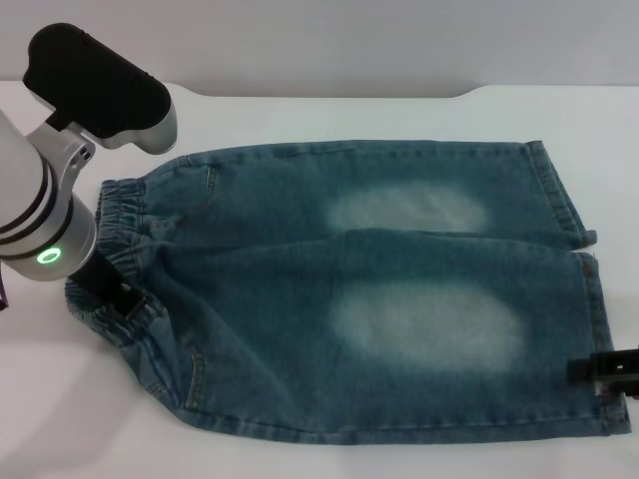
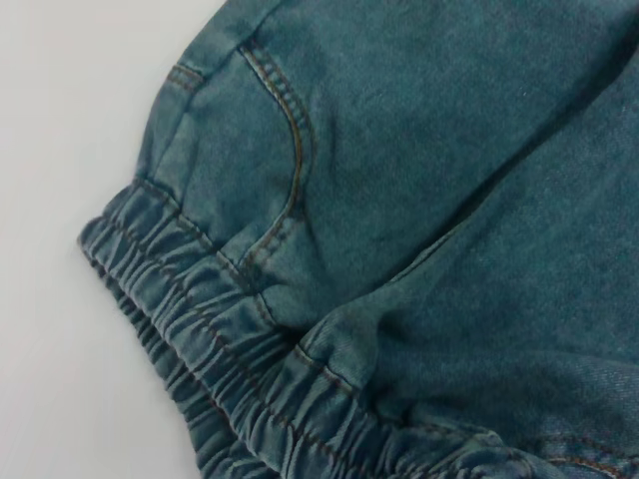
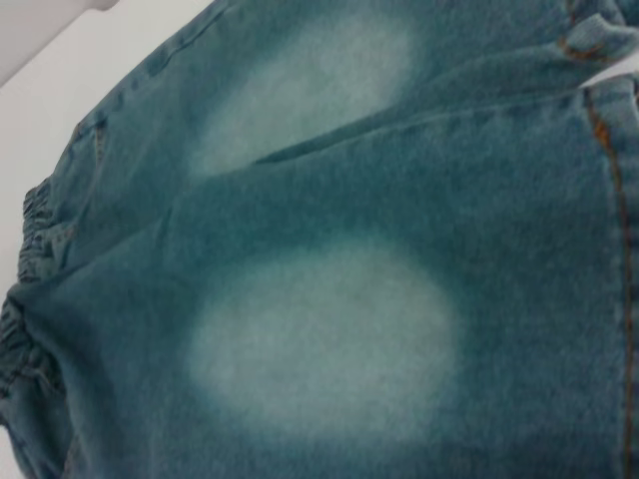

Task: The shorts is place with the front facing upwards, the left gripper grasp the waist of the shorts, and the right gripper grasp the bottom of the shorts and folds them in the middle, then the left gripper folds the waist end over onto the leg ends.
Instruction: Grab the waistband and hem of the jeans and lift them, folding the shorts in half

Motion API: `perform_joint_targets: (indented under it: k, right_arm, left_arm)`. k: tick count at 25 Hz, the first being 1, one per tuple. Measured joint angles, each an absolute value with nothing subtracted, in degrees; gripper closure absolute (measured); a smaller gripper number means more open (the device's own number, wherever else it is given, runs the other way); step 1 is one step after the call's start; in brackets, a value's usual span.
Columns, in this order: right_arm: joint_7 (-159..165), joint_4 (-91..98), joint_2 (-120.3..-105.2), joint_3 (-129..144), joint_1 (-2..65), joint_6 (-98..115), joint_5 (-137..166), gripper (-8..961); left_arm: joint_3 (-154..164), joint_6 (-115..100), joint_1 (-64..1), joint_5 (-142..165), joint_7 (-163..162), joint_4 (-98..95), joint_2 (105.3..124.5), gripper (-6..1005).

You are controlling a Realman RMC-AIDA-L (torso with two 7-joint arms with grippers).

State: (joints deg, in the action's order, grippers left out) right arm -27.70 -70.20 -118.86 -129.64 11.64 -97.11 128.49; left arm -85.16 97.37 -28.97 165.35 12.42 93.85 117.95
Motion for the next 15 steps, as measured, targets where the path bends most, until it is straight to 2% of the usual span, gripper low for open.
perform_joint_targets:
  k: [3,15]
  right_arm:
    - [-27.67,-70.35,-118.98,-129.39,11.51,-98.09,128.35,390]
    - [-25.97,-70.64,-118.93,-129.68,10.35,-101.59,128.42,385]
  left_arm:
    - [-85.16,97.93,-29.08,165.40,12.27,94.72,117.95,953]
    - [-85.65,100.47,-29.35,165.42,10.79,96.33,117.95,953]
